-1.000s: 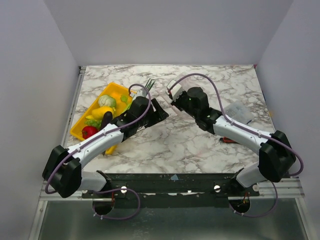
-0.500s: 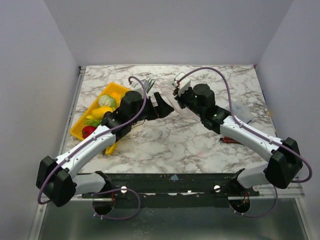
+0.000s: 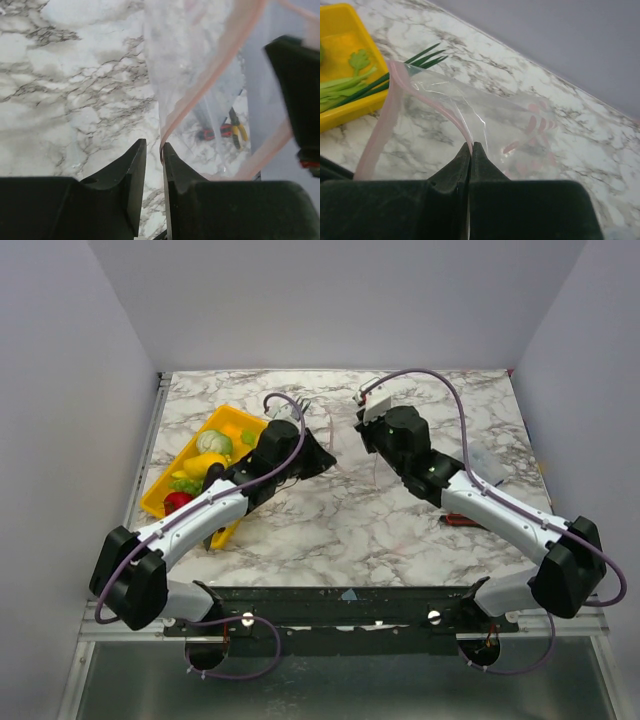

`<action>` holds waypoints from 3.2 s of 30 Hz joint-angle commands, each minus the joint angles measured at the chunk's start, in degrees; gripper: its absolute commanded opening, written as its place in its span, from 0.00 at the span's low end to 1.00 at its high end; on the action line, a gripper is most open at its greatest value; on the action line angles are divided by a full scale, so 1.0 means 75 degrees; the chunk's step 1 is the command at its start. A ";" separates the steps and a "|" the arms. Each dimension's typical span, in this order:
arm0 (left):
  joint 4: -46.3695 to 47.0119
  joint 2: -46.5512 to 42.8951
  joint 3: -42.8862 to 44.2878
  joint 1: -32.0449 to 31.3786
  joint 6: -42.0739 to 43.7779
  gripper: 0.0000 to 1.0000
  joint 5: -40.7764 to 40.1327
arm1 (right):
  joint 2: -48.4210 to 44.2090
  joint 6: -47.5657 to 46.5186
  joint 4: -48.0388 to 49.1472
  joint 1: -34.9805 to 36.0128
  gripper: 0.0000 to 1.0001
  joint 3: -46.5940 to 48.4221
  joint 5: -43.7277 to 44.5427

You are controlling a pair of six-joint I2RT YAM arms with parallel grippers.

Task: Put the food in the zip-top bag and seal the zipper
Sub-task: Open the zipper of the food storage bag at the center of the board, then pick up the fake vegetable from the bin, then place the fake vegetable in the zipper food storage bag.

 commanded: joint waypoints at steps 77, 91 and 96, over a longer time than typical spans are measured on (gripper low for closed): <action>-0.6025 0.1431 0.7363 0.1836 0.5582 0.00 -0.1229 | 0.0079 0.0969 -0.0879 -0.0055 0.01 0.0657 0.0025; 0.0123 -0.3288 0.3664 0.1836 0.3396 0.00 0.2642 | 0.0242 0.2683 -0.2829 -0.0049 0.01 0.2369 -0.1024; 0.3226 -0.3727 0.2409 0.1838 0.2035 0.00 0.2708 | 0.0256 0.3080 -0.2819 -0.0047 0.01 0.2384 -0.1100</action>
